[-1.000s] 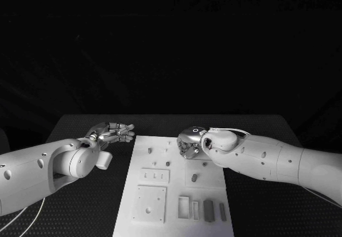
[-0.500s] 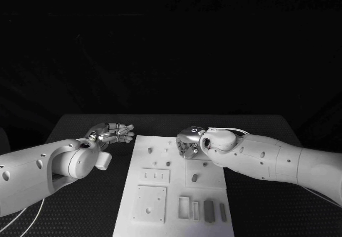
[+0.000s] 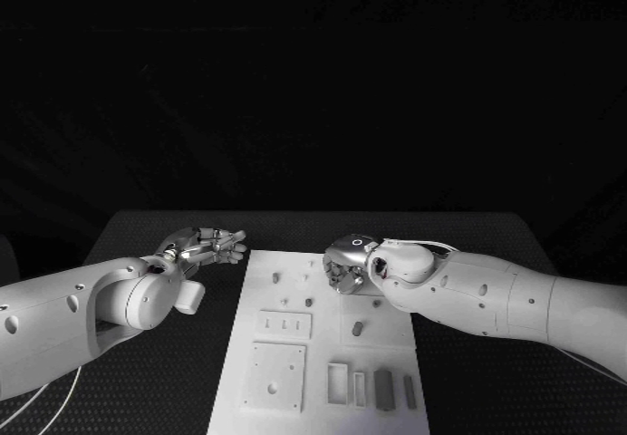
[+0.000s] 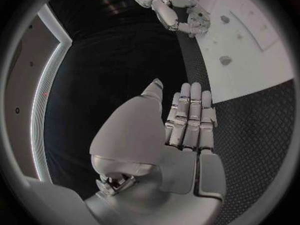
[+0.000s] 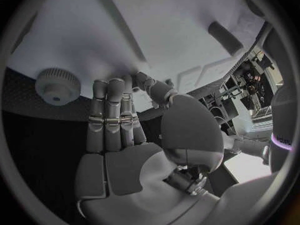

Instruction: Assemble the parts on the task board

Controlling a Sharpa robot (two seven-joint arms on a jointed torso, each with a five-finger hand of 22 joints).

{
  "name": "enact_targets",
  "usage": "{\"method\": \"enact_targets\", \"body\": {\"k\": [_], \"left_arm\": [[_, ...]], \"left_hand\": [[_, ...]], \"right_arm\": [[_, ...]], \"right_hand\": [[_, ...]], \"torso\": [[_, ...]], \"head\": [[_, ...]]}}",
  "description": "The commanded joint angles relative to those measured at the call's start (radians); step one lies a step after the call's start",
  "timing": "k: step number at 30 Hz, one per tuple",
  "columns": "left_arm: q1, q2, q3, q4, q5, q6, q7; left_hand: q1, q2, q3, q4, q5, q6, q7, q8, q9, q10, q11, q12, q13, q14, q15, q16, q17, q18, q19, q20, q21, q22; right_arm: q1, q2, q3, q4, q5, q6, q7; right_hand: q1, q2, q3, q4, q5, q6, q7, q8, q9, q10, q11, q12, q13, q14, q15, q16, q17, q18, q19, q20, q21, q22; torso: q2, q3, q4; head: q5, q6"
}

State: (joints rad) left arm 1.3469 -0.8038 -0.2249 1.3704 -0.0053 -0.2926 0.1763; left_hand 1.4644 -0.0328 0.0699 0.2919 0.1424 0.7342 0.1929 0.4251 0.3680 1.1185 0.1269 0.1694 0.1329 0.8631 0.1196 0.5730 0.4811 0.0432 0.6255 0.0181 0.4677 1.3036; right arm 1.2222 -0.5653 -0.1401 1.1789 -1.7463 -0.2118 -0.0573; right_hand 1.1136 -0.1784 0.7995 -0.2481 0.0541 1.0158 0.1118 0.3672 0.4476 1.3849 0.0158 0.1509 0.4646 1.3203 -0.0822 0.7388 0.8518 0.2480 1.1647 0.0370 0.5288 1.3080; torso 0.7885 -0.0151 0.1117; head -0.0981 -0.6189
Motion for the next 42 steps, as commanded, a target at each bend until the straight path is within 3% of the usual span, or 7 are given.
{"method": "enact_targets", "body": {"k": [1, 3, 9, 21, 29, 36, 42], "left_arm": [[0.001, 0.0, 0.001, 0.001, -0.004, 0.011, 0.005], [0.001, 0.001, 0.001, 0.001, -0.004, 0.01, 0.005], [0.001, 0.001, 0.001, 0.002, -0.004, 0.01, 0.005], [0.001, 0.002, 0.001, 0.001, -0.004, 0.01, 0.006], [0.001, 0.009, 0.001, -0.004, -0.004, 0.014, 0.005], [0.001, 0.01, 0.001, -0.005, -0.004, 0.015, 0.005], [0.001, 0.011, 0.001, -0.006, -0.004, 0.015, 0.006]], "left_hand": [[-0.004, 0.0, -0.006, -0.001, 0.0, 0.008, 0.004, -0.004, -0.001, 0.008, 0.002, -0.006, 0.002, 0.002, 0.0, 0.006, -0.001, -0.003, 0.006, 0.001, -0.005, -0.001], [-0.004, 0.0, -0.006, -0.001, 0.0, 0.008, 0.004, -0.004, -0.001, 0.008, 0.002, -0.006, 0.002, 0.002, 0.0, 0.006, -0.001, -0.003, 0.006, 0.001, -0.005, -0.001], [-0.004, 0.0, -0.006, -0.001, -0.001, 0.008, 0.004, -0.005, -0.001, 0.009, 0.002, -0.007, 0.002, 0.002, 0.0, 0.007, -0.002, -0.003, 0.007, 0.001, -0.005, -0.001], [-0.003, 0.0, -0.006, -0.001, -0.001, 0.008, 0.004, -0.007, -0.002, 0.009, 0.002, -0.008, 0.002, 0.002, 0.0, 0.007, -0.002, -0.003, 0.007, 0.001, -0.005, -0.001], [-0.003, 0.0, -0.007, -0.001, 0.0, 0.008, 0.004, -0.008, -0.002, 0.01, 0.002, -0.009, 0.002, 0.002, 0.0, 0.007, -0.003, -0.003, 0.007, 0.001, -0.005, -0.001], [0.002, -0.002, -0.007, -0.002, -0.001, 0.009, 0.004, -0.009, -0.002, 0.01, 0.002, -0.01, 0.002, 0.002, -0.001, 0.007, -0.003, -0.003, 0.007, 0.001, -0.005, -0.002], [0.001, -0.002, -0.007, -0.002, -0.001, 0.009, 0.004, -0.01, -0.002, 0.011, 0.002, -0.011, 0.002, 0.002, -0.001, 0.007, -0.004, -0.003, 0.007, 0.001, -0.005, -0.002]], "right_arm": [[-0.005, -0.004, 0.001, 0.006, -0.018, -0.016, -0.022], [-0.005, -0.003, 0.013, 0.008, -0.018, -0.026, -0.027], [-0.005, 0.003, 0.022, 0.007, -0.026, -0.07, -0.053], [-0.005, 0.034, 0.025, -0.005, -0.075, -0.127, -0.092], [-0.006, 0.085, 0.025, -0.031, -0.157, -0.215, -0.154], [-0.008, 0.102, 0.024, -0.047, -0.167, -0.226, -0.166], [-0.009, 0.117, 0.024, -0.052, -0.184, -0.23, -0.172]], "right_hand": [[0.003, 0.01, 0.012, 0.002, -0.003, 0.015, -0.003, 0.008, 0.004, 0.015, -0.003, 0.005, 0.006, 0.007, -0.006, 0.012, 0.003, 0.014, 0.013, -0.002, 0.013, 0.024], [0.003, 0.008, 0.017, 0.004, -0.003, 0.017, -0.004, 0.007, 0.004, 0.016, -0.004, 0.004, 0.011, 0.006, -0.008, 0.016, 0.005, 0.014, 0.014, -0.004, 0.018, 0.024], [0.004, 0.003, 0.023, 0.003, -0.003, 0.021, -0.006, 0.008, 0.005, 0.018, -0.005, 0.003, 0.018, 0.005, -0.009, 0.022, 0.007, 0.014, 0.014, -0.007, 0.026, 0.023], [0.004, -0.007, 0.035, 0.008, -0.004, 0.029, -0.009, 0.009, 0.007, 0.024, -0.009, 0.002, 0.032, 0.006, -0.014, 0.036, 0.011, 0.014, 0.018, -0.011, 0.043, 0.023], [0.01, -0.028, 0.056, 0.022, -0.005, 0.036, -0.012, 0.01, 0.01, 0.031, -0.012, -0.001, 0.047, 0.006, -0.018, 0.051, 0.013, 0.014, 0.022, -0.017, 0.063, 0.022], [0.015, -0.04, 0.071, 0.033, -0.005, 0.04, -0.014, 0.012, 0.013, 0.036, -0.015, -0.003, 0.057, 0.007, -0.02, 0.06, 0.014, 0.014, 0.028, -0.023, 0.078, 0.023], [0.017, -0.043, 0.074, 0.036, -0.005, 0.041, -0.015, 0.012, 0.014, 0.037, -0.015, -0.004, 0.06, 0.006, -0.021, 0.062, 0.014, 0.014, 0.029, -0.024, 0.083, 0.023]], "torso": [[0.001, 0.001, -0.0009], [0.001, 0.0011, -0.0017], [0.002, 0.0004, -0.0017], [0.002, 0.0006, -0.0002], [0.003, 0.0009, 0.0012], [0.003, -0.0003, 0.0026], [0.003, 0.0008, 0.0]], "head": [[0.001, 0.002], [0.001, 0.003], [0.0, 0.007], [0.002, 0.012], [0.002, 0.015], [0.002, 0.015], [0.004, 0.017]]}}
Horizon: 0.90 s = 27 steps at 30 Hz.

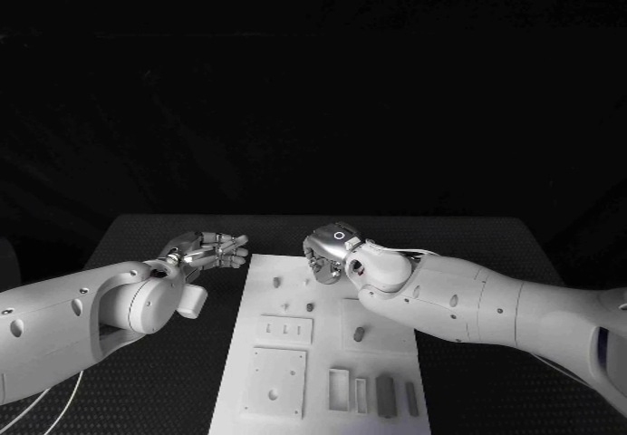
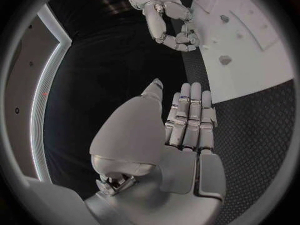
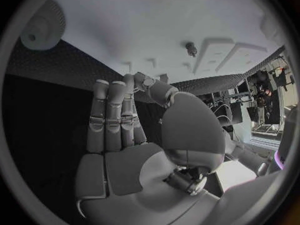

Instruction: Assemble the parts on the task board

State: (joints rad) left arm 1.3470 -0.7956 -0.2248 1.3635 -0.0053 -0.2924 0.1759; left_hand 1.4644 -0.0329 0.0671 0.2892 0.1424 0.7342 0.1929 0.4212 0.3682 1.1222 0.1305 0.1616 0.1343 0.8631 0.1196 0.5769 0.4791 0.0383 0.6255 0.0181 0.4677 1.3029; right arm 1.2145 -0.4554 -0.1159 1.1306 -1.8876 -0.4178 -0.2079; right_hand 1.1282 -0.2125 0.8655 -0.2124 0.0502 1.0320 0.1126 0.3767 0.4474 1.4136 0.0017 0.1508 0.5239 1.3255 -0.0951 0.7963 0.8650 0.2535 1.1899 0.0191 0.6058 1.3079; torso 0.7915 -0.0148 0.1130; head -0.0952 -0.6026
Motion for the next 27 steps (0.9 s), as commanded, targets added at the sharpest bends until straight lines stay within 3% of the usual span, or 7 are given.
{"method": "enact_targets", "body": {"k": [1, 12, 21, 27], "left_arm": [[0.001, 0.003, 0.001, 0.001, -0.003, 0.015, 0.006], [0.003, 0.004, 0.001, 0.001, -0.003, 0.016, 0.005], [0.005, 0.001, 0.001, 0.003, -0.003, 0.014, 0.005], [0.006, 0.004, 0.002, 0.001, -0.003, 0.012, 0.006]], "left_hand": [[0.001, -0.002, -0.004, 0.001, -0.001, 0.009, 0.004, -0.006, -0.002, 0.007, -0.002, -0.003, 0.001, 0.002, -0.001, 0.003, -0.002, 0.002, 0.007, 0.001, -0.005, -0.001], [0.001, -0.001, -0.005, 0.002, -0.001, 0.01, 0.004, -0.007, -0.002, 0.008, -0.002, -0.005, 0.001, 0.002, 0.0, 0.003, -0.002, 0.002, 0.007, 0.001, -0.005, -0.001], [0.001, -0.001, -0.005, 0.002, -0.001, 0.01, 0.004, -0.008, -0.002, 0.008, -0.002, -0.006, 0.001, 0.002, 0.0, 0.003, -0.003, 0.002, 0.007, 0.001, -0.005, -0.001], [0.001, -0.001, -0.006, 0.002, -0.001, 0.01, 0.004, -0.009, -0.002, 0.008, -0.002, -0.006, 0.001, 0.002, 0.0, 0.004, -0.003, 0.002, 0.007, 0.001, -0.005, -0.001]], "right_arm": [[-0.002, 0.011, 0.0, -0.007, -0.049, -0.024, -0.023], [-0.015, 0.038, -0.003, -0.039, -0.05, -0.009, -0.008], [-0.015, 0.039, -0.005, -0.048, -0.061, 0.001, -0.004], [-0.015, 0.046, -0.005, -0.055, -0.061, -0.004, -0.003]], "right_hand": [[0.002, -0.009, 0.009, 0.001, -0.002, 0.025, -0.015, 0.003, 0.014, 0.008, -0.001, -0.004, 0.002, 0.001, -0.008, 0.005, 0.001, 0.008, 0.003, -0.006, 0.006, 0.023], [0.004, -0.013, 0.013, 0.004, -0.001, 0.027, -0.016, 0.004, 0.016, 0.01, -0.002, -0.005, 0.006, 0.001, -0.009, 0.009, 0.001, 0.008, 0.003, -0.008, 0.012, 0.023], [0.004, -0.013, 0.014, 0.005, -0.001, 0.027, -0.016, 0.004, 0.016, 0.011, -0.002, -0.005, 0.008, 0.001, -0.009, 0.011, 0.001, 0.008, 0.003, -0.008, 0.015, 0.023], [0.004, -0.013, 0.014, 0.005, -0.001, 0.027, -0.016, 0.004, 0.016, 0.011, -0.002, -0.005, 0.008, 0.001, -0.009, 0.011, 0.001, 0.008, 0.003, -0.008, 0.015, 0.023]], "torso": [[0.0, 0.0004, -0.001], [0.003, 0.0004, 0.0011], [0.003, -0.001, 0.0028], [0.004, 0.0002, -0.0018]], "head": [[0.001, 0.002], [0.009, 0.003], [0.009, -0.004], [0.012, -0.004]]}}
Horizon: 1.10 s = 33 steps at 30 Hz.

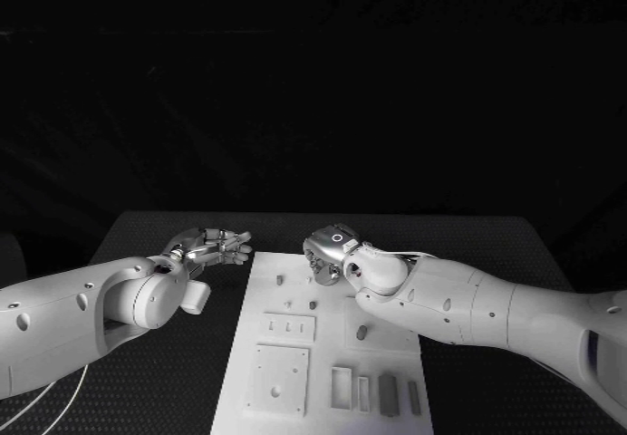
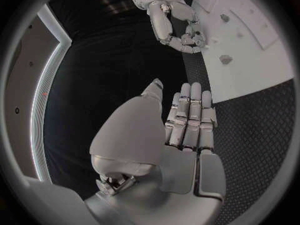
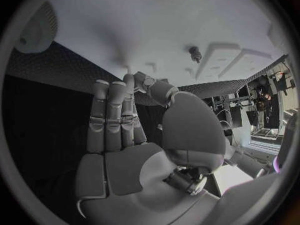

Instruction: Assemble the parts on the task board

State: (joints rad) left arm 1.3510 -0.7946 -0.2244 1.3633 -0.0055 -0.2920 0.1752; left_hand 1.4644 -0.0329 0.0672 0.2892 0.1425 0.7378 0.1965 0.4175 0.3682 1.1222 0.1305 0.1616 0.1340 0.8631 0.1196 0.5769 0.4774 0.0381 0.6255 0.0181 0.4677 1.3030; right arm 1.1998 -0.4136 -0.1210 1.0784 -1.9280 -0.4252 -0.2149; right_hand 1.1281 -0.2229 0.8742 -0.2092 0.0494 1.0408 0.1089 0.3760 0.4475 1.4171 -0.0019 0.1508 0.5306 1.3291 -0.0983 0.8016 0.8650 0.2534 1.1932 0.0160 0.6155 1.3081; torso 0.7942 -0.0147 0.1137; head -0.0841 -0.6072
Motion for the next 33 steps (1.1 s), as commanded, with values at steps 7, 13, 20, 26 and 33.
{"method": "enact_targets", "body": {"k": [7, 13, 20, 26, 33], "left_arm": [[0.002, 0.007, 0.001, 0.0, -0.003, 0.013, 0.007], [0.002, 0.006, 0.001, 0.001, -0.003, 0.014, 0.006], [0.003, 0.008, 0.001, -0.001, -0.003, 0.014, 0.006], [0.003, 0.011, 0.001, -0.004, -0.003, 0.014, 0.006], [0.003, 0.014, 0.001, -0.006, -0.003, 0.015, 0.005]], "left_hand": [[0.001, -0.001, -0.006, 0.002, -0.001, 0.007, 0.001, -0.005, -0.002, 0.009, -0.002, -0.006, 0.002, 0.002, 0.0, 0.004, -0.001, 0.002, 0.007, 0.001, -0.005, -0.002], [0.001, -0.001, -0.006, 0.002, -0.001, 0.007, 0.001, -0.006, -0.002, 0.009, -0.002, -0.007, 0.002, 0.002, 0.0, 0.004, -0.002, 0.002, 0.007, 0.001, -0.006, -0.002], [0.001, -0.002, -0.006, 0.002, -0.001, 0.007, 0.001, -0.007, -0.002, 0.009, -0.002, -0.008, 0.002, 0.002, 0.0, 0.004, -0.002, 0.002, 0.007, 0.001, -0.006, -0.002], [0.001, -0.001, -0.007, 0.002, -0.001, 0.007, 0.001, -0.007, -0.002, 0.009, -0.002, -0.008, 0.002, 0.002, 0.0, 0.004, -0.002, 0.002, 0.007, 0.001, -0.006, -0.002], [0.0, -0.001, -0.007, 0.002, -0.001, 0.007, 0.001, -0.008, -0.002, 0.01, -0.002, -0.009, 0.002, 0.001, 0.0, 0.004, -0.003, 0.002, 0.008, 0.001, -0.006, -0.002]], "right_arm": [[0.0, 0.014, 0.0, -0.017, -0.021, 0.004, 0.011], [-0.001, 0.021, -0.001, -0.03, -0.018, 0.007, 0.014], [-0.001, 0.027, -0.002, -0.043, -0.011, 0.021, 0.02], [-0.002, 0.028, -0.003, -0.051, 0.014, 0.043, 0.024], [-0.003, 0.025, -0.003, -0.055, 0.015, 0.044, 0.021]], "right_hand": [[0.004, -0.003, 0.006, 0.003, 0.0, 0.019, -0.013, 0.005, 0.017, 0.008, 0.001, -0.005, 0.002, -0.002, -0.006, 0.007, 0.001, 0.008, -0.001, -0.005, 0.007, 0.023], [0.004, -0.003, 0.006, 0.003, -0.001, 0.019, -0.013, 0.005, 0.017, 0.008, 0.001, -0.006, 0.003, -0.003, -0.006, 0.007, 0.001, 0.008, -0.001, -0.005, 0.008, 0.023], [0.003, -0.004, 0.007, 0.004, -0.001, 0.018, -0.013, 0.004, 0.017, 0.007, 0.001, -0.007, 0.004, -0.003, -0.006, 0.008, 0.0, 0.008, -0.002, -0.005, 0.009, 0.022], [0.002, -0.004, 0.007, 0.006, -0.001, 0.017, -0.012, 0.004, 0.017, 0.007, 0.002, -0.008, 0.005, -0.004, -0.006, 0.009, 0.0, 0.008, -0.003, -0.005, 0.01, 0.022], [0.001, -0.002, 0.006, 0.006, 0.0, 0.016, -0.012, 0.003, 0.017, 0.006, 0.002, -0.009, 0.006, -0.005, -0.006, 0.009, 0.0, 0.008, -0.005, -0.005, 0.011, 0.022]], "torso": [[0.0, -0.0008, 0.0003], [0.002, -0.0002, 0.0019], [0.001, -0.0006, -0.0008], [0.0, -0.0009, -0.0024], [0.0, -0.0003, -0.0023]], "head": [[-0.001, -0.001], [0.0, -0.003], [0.003, -0.008], [0.003, -0.011], [0.003, -0.013]]}}
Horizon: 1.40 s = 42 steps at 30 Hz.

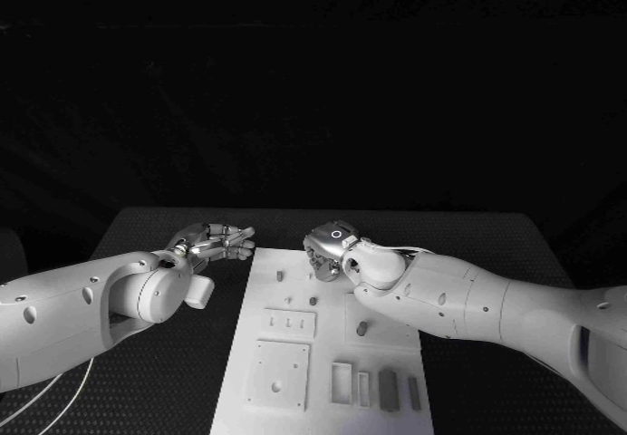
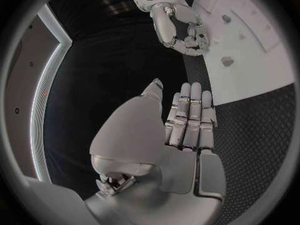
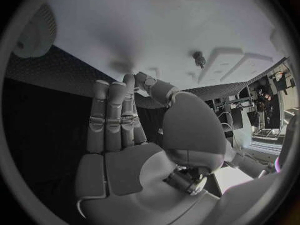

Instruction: Assemble the parts on the task board

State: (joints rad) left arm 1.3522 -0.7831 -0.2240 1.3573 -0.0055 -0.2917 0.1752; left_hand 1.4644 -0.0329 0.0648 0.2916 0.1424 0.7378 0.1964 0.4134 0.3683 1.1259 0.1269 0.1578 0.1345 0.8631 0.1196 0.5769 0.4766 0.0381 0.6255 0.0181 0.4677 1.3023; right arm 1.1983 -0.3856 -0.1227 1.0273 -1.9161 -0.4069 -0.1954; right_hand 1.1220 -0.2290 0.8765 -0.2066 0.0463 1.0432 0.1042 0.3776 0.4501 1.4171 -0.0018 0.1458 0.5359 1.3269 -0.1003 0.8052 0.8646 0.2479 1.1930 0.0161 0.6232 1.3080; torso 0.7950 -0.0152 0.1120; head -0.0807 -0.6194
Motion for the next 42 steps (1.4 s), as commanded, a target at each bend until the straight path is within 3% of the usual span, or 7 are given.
{"method": "enact_targets", "body": {"k": [1, 10, 17, 22, 33, 36, 42], "left_arm": [[0.001, 0.002, 0.001, 0.0, -0.003, 0.014, 0.005], [0.001, 0.0, 0.001, 0.001, -0.003, 0.013, 0.005], [0.001, 0.001, 0.001, -0.001, -0.003, 0.015, 0.0], [0.001, 0.0, 0.001, -0.003, -0.003, 0.012, -0.006], [0.001, -0.006, 0.001, -0.003, -0.003, -0.01, -0.007], [0.001, -0.008, 0.001, -0.003, -0.003, -0.011, -0.006], [0.006, -0.011, 0.001, -0.005, -0.003, 0.019, 0.004]], "left_hand": [[0.0, -0.001, -0.005, 0.0, -0.001, 0.008, 0.001, -0.004, -0.002, 0.006, 0.002, -0.005, 0.001, 0.001, 0.0, 0.004, -0.002, 0.002, 0.008, 0.001, -0.006, -0.001], [0.0, -0.001, -0.005, 0.0, -0.002, 0.008, 0.001, -0.005, -0.002, 0.006, 0.002, -0.006, 0.002, 0.001, 0.0, 0.004, -0.002, 0.002, 0.007, 0.001, -0.006, -0.001], [-0.001, -0.001, -0.005, -0.001, -0.002, 0.008, 0.001, -0.005, -0.002, 0.006, 0.002, -0.007, 0.002, 0.001, 0.0, 0.004, -0.003, 0.002, 0.007, 0.001, -0.006, -0.001], [-0.002, -0.004, -0.007, 0.0, -0.003, 0.005, 0.003, -0.009, -0.002, 0.002, 0.004, -0.012, 0.001, -0.004, 0.001, 0.002, -0.005, 0.001, 0.007, 0.002, -0.007, -0.002], [-0.002, -0.006, -0.008, 0.0, -0.005, 0.002, 0.005, -0.015, -0.003, -0.005, 0.008, -0.021, -0.001, -0.007, 0.003, 0.0, -0.008, 0.002, 0.006, 0.003, -0.007, -0.002], [-0.002, -0.007, -0.008, -0.001, -0.005, 0.001, 0.005, -0.016, -0.003, -0.005, 0.009, -0.022, -0.001, -0.008, 0.003, 0.0, -0.008, 0.002, 0.006, 0.003, -0.007, -0.002], [-0.001, -0.006, -0.008, -0.001, -0.004, 0.002, 0.005, -0.017, -0.003, -0.005, 0.009, -0.022, -0.001, -0.008, 0.003, 0.0, -0.008, 0.002, 0.006, 0.003, -0.007, -0.002]], "right_arm": [[-0.001, -0.004, -0.001, -0.004, 0.003, 0.025, 0.001], [-0.002, -0.002, -0.001, -0.011, 0.06, 0.033, 0.025], [-0.002, -0.001, -0.001, -0.023, 0.101, 0.028, 0.037], [-0.001, -0.003, -0.001, -0.033, 0.109, 0.016, 0.036], [0.001, -0.05, 0.001, -0.005, 0.151, -0.024, 0.057], [0.001, -0.074, 0.02, 0.018, 0.175, -0.06, 0.073], [0.012, -0.153, 0.095, 0.097, 0.265, -0.075, 0.118]], "right_hand": [[0.007, 0.004, 0.004, 0.003, 0.003, 0.014, -0.007, 0.002, 0.015, 0.006, 0.002, -0.004, 0.001, -0.003, -0.004, 0.006, 0.0, 0.014, -0.005, -0.005, 0.004, 0.022], [0.004, 0.004, 0.003, 0.003, 0.003, 0.009, -0.005, -0.001, 0.014, 0.001, 0.004, -0.008, 0.003, -0.006, -0.002, 0.006, -0.001, 0.014, -0.01, -0.004, 0.006, 0.022], [-0.011, -0.026, -0.018, -0.001, 0.002, -0.119, 0.036, -0.071, -0.012, -0.082, 0.037, -0.062, -0.013, -0.013, 0.026, 0.006, -0.01, 0.014, -0.025, 0.001, 0.014, 0.022], [-0.022, -0.052, -0.08, 0.0, 0.002, -0.236, -0.01, -0.118, -0.027, -0.128, 0.052, -0.082, -0.024, -0.02, 0.039, 0.019, -0.008, 0.014, -0.034, 0.003, 0.031, 0.024], [-0.001, -0.054, -0.097, 0.009, 0.002, -0.236, -0.001, -0.098, -0.011, -0.12, 0.047, -0.073, -0.018, -0.024, 0.036, 0.037, -0.006, 0.014, -0.041, 0.0, 0.053, 0.023], [0.009, -0.055, -0.091, 0.012, 0.002, -0.234, 0.003, -0.093, -0.008, -0.111, 0.044, -0.068, -0.015, -0.021, 0.032, 0.043, -0.004, 0.014, -0.039, -0.003, 0.06, 0.023], [0.025, -0.06, -0.073, 0.023, 0.002, -0.216, 0.021, -0.074, 0.002, -0.085, 0.033, -0.058, -0.003, -0.009, 0.021, 0.072, 0.005, 0.014, -0.025, -0.012, 0.09, 0.024]], "torso": [[-0.001, 0.0003, -0.0007], [0.0, 0.0008, -0.0014], [-0.001, 0.0, -0.0002], [-0.001, 0.0003, -0.0016], [-0.001, -0.0004, -0.0021], [-0.001, 0.0009, -0.0042], [-0.001, 0.0003, -0.005]], "head": [[-0.001, -0.001], [-0.001, 0.0], [-0.002, -0.001], [-0.002, 0.002], [-0.004, 0.01], [-0.004, 0.016], [-0.018, 0.03]]}}
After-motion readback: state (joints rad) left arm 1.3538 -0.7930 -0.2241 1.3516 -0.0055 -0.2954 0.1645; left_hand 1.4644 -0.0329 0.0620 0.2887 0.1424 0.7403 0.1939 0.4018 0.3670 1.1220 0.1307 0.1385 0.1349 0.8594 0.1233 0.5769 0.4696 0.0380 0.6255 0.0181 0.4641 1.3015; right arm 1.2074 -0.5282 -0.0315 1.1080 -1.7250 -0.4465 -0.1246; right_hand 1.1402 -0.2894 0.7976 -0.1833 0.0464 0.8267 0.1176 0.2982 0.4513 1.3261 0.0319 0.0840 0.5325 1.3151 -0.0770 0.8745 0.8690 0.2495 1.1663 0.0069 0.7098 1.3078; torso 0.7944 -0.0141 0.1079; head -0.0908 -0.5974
